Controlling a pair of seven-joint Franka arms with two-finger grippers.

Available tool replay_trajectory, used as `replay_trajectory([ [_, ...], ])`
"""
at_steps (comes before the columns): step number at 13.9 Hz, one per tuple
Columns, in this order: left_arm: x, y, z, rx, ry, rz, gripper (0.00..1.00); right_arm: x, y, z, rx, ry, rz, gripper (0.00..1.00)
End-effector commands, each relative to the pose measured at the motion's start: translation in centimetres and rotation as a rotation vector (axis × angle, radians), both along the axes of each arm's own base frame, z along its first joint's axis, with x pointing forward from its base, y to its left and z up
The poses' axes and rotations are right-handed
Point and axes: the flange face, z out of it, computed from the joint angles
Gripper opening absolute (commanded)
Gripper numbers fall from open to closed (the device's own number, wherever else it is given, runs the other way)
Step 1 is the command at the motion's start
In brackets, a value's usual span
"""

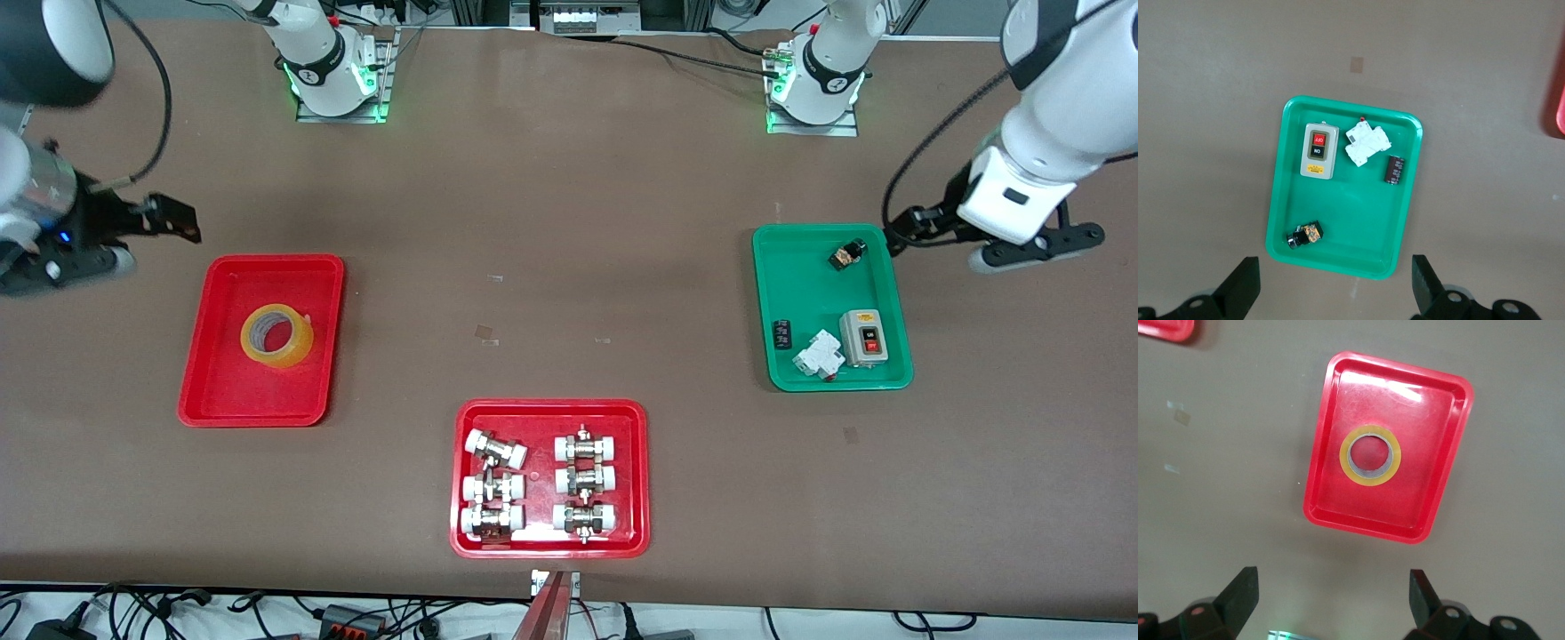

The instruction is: Left arm passes tape to right arm into tray

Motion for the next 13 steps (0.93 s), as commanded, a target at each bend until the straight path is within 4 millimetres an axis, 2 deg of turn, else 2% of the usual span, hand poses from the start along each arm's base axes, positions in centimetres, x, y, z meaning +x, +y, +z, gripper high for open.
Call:
replay_trajectory([
  [1, 0.0, 2.5, 1.8, -0.028, 0.002, -0.045, 1.0, -3.0, 0.3, 2.2, -0.014, -0.057, -0.037, 1.0],
  [2, -0.6, 2.9, 1.7, -0.028, 0.056, -0.107, 1.0, -3.0, 0.5, 3.1, -0.011, -0.084, -0.037, 1.0],
  [4, -0.5, 4.9, 2.4, -0.045, 0.072, -0.101, 1.0, -2.0, 0.5, 5.1, -0.003, -0.132, -0.049, 1.0],
  [5, 0.0, 5.0, 1.8, -0.072, 0.079, -0.097, 1.0, -1.5, 0.6, 5.5, 0.0, -0.126, -0.055, 1.0],
  [6, 0.3, 5.0, 2.4, -0.082, 0.066, -0.097, 1.0, -1.4, 0.6, 6.3, -0.002, -0.132, -0.071, 1.0],
  [10, 0.5, 4.5, 2.5, -0.089, 0.061, -0.103, 1.0, -1.4, 0.4, 6.3, -0.004, -0.129, -0.091, 1.0],
  [13, 0.7, 4.3, 2.7, -0.114, 0.043, -0.1, 1.0, -1.7, 0.6, 6.0, -0.015, -0.103, -0.287, 1.0],
])
